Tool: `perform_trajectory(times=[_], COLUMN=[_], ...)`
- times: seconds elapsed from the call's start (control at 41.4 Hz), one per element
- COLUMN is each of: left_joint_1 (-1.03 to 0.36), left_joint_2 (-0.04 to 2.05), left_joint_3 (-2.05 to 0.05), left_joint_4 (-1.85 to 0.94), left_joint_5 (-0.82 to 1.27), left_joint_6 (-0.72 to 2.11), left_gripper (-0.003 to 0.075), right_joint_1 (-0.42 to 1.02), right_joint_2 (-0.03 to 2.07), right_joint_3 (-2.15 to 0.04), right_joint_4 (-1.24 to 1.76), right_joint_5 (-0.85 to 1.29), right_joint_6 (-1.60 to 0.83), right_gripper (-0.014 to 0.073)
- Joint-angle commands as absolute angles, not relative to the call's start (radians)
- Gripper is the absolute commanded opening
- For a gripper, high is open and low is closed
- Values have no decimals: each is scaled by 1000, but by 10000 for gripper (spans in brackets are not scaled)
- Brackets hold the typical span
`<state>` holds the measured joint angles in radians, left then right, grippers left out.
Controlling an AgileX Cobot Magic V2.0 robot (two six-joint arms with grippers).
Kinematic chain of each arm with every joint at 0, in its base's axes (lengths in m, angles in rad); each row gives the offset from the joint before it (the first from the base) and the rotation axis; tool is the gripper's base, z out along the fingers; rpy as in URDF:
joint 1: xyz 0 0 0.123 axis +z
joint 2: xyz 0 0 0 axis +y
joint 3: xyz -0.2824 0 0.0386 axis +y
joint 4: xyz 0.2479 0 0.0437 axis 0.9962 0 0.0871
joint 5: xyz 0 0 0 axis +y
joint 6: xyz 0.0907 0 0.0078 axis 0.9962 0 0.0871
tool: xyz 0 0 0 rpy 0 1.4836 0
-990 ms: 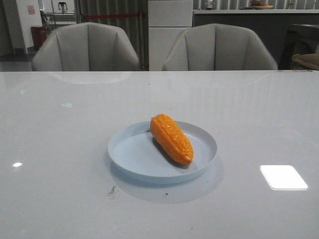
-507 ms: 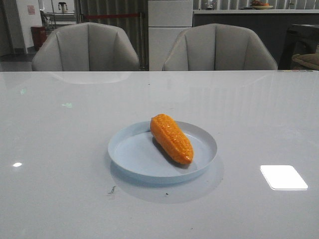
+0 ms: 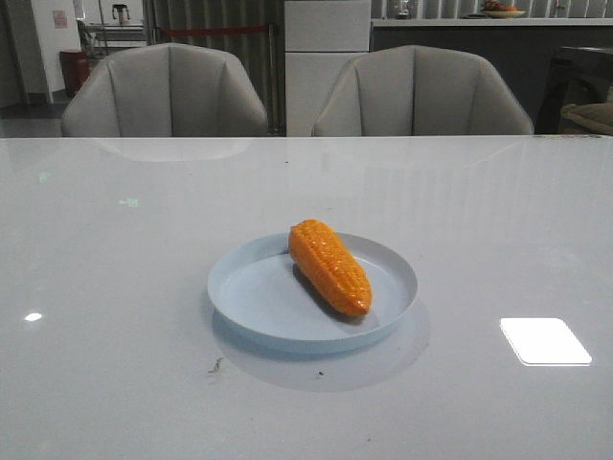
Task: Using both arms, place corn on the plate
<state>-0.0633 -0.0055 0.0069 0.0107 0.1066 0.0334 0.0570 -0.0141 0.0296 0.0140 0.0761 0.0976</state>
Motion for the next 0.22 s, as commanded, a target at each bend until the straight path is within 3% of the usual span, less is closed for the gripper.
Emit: perform_trajectory(times=[0.0, 0.193], left_joint_1=[-61, -61], left_joint_2=[-22, -22], left_joint_3=[44, 44], left_joint_4=[6, 6], left_joint_5=[24, 24], left_joint_6=[30, 30], left_gripper=[92, 92], right_joint_1=[56, 56], right_joint_2=[-33, -33], right_joint_3=[7, 7], right_joint_4=[6, 6], right_joint_5=[-6, -6], right_joint_6=[96, 96], right_gripper=[24, 24])
